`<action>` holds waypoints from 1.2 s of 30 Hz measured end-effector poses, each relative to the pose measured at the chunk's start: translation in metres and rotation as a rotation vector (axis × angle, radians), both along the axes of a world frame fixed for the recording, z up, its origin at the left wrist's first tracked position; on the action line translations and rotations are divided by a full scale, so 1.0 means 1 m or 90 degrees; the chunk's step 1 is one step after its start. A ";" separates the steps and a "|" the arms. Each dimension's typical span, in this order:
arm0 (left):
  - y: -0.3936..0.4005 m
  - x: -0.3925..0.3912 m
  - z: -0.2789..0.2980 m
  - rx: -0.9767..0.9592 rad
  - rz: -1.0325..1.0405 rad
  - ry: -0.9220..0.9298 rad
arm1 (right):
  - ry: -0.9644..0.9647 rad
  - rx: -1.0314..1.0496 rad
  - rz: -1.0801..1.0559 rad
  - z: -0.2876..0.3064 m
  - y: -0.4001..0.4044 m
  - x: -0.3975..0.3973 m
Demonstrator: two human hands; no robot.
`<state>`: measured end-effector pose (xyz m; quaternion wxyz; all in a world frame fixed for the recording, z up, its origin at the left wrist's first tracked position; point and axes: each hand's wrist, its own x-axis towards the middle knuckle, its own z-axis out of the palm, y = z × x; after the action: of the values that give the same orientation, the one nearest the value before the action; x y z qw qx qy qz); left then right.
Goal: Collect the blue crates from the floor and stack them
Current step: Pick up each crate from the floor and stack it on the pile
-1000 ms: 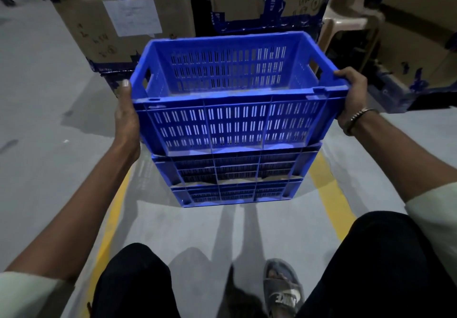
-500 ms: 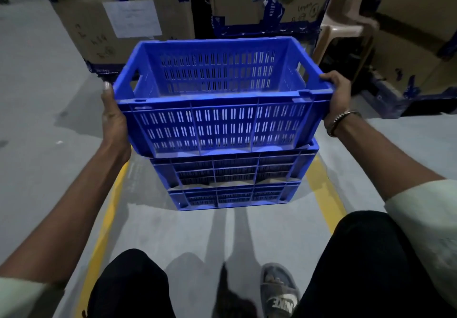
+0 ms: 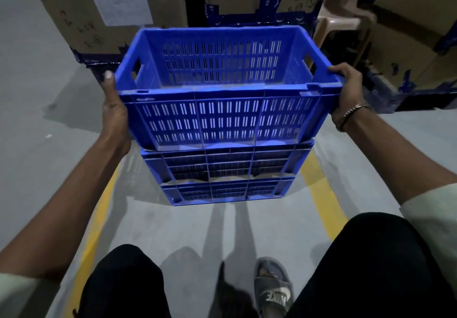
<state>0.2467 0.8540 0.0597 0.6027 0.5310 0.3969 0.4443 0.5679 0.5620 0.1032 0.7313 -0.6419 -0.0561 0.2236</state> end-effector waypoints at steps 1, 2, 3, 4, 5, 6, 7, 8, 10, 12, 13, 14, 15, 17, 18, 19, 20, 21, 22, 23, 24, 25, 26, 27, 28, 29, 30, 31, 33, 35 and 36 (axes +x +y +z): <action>0.001 -0.001 -0.001 0.003 0.002 -0.001 | -0.004 -0.006 -0.005 -0.001 -0.001 0.000; 0.001 -0.002 -0.002 0.005 0.002 -0.001 | -0.004 -0.008 -0.010 -0.001 -0.001 0.000; 0.002 -0.002 -0.003 0.007 0.002 -0.001 | -0.003 0.000 -0.013 -0.001 -0.001 0.000; 0.002 -0.002 -0.002 0.008 0.003 0.001 | 0.001 0.013 -0.011 -0.002 -0.001 0.000; 0.002 -0.002 -0.003 0.011 0.005 0.002 | 0.008 0.028 -0.006 -0.002 0.000 -0.001; 0.002 -0.001 -0.002 0.014 0.006 0.000 | 0.014 0.040 -0.004 -0.003 0.002 -0.002; 0.002 0.000 -0.003 0.014 0.009 -0.002 | 0.016 0.046 -0.005 -0.004 0.002 -0.002; 0.001 0.000 -0.002 0.012 0.010 -0.004 | 0.017 0.048 -0.007 -0.004 0.002 -0.003; 0.000 0.002 -0.001 0.008 0.003 -0.007 | 0.017 0.054 -0.011 -0.004 0.003 -0.005; -0.002 0.003 0.001 0.001 -0.008 -0.015 | 0.019 0.059 -0.016 -0.003 0.003 -0.008; -0.003 0.002 0.002 -0.002 -0.013 -0.017 | 0.021 0.063 -0.011 -0.001 0.003 -0.009; -0.003 0.001 0.002 -0.001 -0.016 -0.021 | 0.023 0.073 -0.003 0.000 0.002 -0.010; -0.002 -0.002 0.001 0.000 -0.018 -0.027 | 0.026 0.080 0.003 0.001 0.002 -0.012; -0.001 -0.006 -0.001 -0.003 -0.020 -0.039 | 0.025 0.075 0.003 0.001 0.000 -0.011; 0.000 -0.009 -0.003 -0.004 -0.021 -0.041 | 0.022 0.069 0.002 0.001 -0.002 -0.010; 0.000 -0.011 -0.006 -0.002 -0.020 -0.040 | 0.018 0.061 -0.001 0.001 -0.002 -0.008; 0.000 -0.012 -0.007 0.003 -0.016 -0.035 | 0.011 0.048 -0.009 0.000 -0.003 -0.006; 0.001 -0.012 -0.007 0.010 -0.010 -0.027 | 0.005 0.034 -0.016 -0.001 -0.003 -0.004; 0.001 -0.011 -0.007 0.013 0.000 -0.016 | -0.002 0.024 -0.020 -0.001 -0.003 -0.003; 0.002 -0.009 -0.005 0.014 0.010 -0.007 | -0.004 0.022 -0.021 -0.001 -0.003 -0.002; 0.003 -0.007 -0.004 0.015 0.018 -0.003 | -0.002 0.026 -0.020 -0.001 -0.002 -0.001; 0.005 -0.005 -0.003 0.014 0.023 -0.003 | 0.002 0.032 -0.019 -0.001 0.000 -0.002; 0.007 -0.004 -0.002 0.017 0.027 0.002 | 0.007 0.037 -0.021 -0.001 0.002 -0.002; 0.009 -0.004 -0.002 0.021 0.028 0.012 | 0.011 0.043 -0.023 -0.002 0.003 -0.004; 0.010 -0.005 -0.003 0.025 0.030 0.020 | 0.014 0.050 -0.024 -0.002 0.004 -0.004; 0.009 -0.005 -0.004 0.028 0.033 0.022 | 0.016 0.055 -0.029 -0.002 0.006 -0.004; 0.009 -0.006 -0.005 0.032 0.037 0.022 | 0.016 0.056 -0.033 -0.002 0.006 -0.004; 0.008 -0.007 -0.006 0.036 0.043 0.021 | 0.014 0.051 -0.036 -0.002 0.006 -0.004; 0.008 -0.008 -0.007 0.045 0.045 0.020 | 0.013 0.043 -0.044 -0.001 0.004 -0.005; 0.010 -0.006 -0.006 0.049 0.037 0.003 | 0.016 0.043 -0.039 -0.001 0.004 -0.006; 0.011 -0.005 -0.006 0.048 0.030 -0.006 | 0.018 0.041 -0.033 0.000 0.005 -0.008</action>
<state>0.2415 0.8650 0.0537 0.5737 0.5415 0.3892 0.4756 0.5604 0.5672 0.1030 0.7576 -0.6164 -0.0363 0.2118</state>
